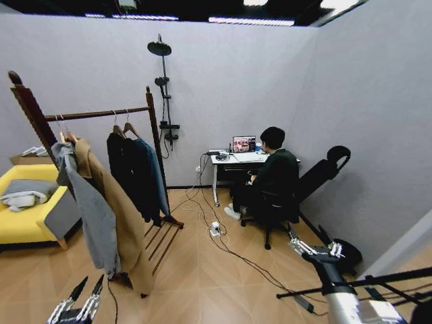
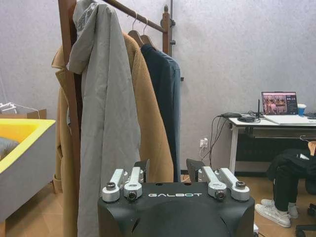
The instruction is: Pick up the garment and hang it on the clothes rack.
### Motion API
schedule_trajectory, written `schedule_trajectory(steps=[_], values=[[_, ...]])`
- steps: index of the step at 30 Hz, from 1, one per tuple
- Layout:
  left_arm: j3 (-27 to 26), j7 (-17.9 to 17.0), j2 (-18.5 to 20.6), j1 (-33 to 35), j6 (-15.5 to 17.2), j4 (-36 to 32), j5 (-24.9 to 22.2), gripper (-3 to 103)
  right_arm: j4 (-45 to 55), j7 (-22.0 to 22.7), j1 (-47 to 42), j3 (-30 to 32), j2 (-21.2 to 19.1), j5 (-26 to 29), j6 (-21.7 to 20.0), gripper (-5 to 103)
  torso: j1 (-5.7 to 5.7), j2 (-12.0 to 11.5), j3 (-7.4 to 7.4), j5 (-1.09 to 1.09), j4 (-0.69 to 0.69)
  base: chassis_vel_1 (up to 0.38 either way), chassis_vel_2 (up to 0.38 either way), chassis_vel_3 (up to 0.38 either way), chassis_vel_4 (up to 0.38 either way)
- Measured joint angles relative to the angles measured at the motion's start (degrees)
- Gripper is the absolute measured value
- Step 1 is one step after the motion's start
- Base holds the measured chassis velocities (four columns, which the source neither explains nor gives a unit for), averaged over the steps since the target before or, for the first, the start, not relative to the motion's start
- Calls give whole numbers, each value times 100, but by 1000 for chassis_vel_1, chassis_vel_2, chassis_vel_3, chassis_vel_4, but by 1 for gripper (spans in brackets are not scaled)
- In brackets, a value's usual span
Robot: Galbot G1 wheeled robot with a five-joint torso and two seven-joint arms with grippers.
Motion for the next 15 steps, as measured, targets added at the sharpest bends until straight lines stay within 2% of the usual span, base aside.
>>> schedule_trajectory(steps=[9,10,13,15], values=[[0,1,-1,0,0,0,0,46,0,0,-2,0,0,0,0,100,-5,3,-2,2,1,-35,-237,46,199],[0,4,-1,1,0,0,0,46,0,0,-3,1,0,0,0,100,-6,4,-2,4,-2,-104,-184,92,203],[0,6,-1,1,0,0,0,46,0,1,-1,1,0,0,0,100,-5,4,-2,4,3,-58,-153,103,100],[0,6,-1,0,0,0,0,46,0,1,-1,1,-1,0,0,100,-5,3,-2,2,0,-29,-16,100,30]])
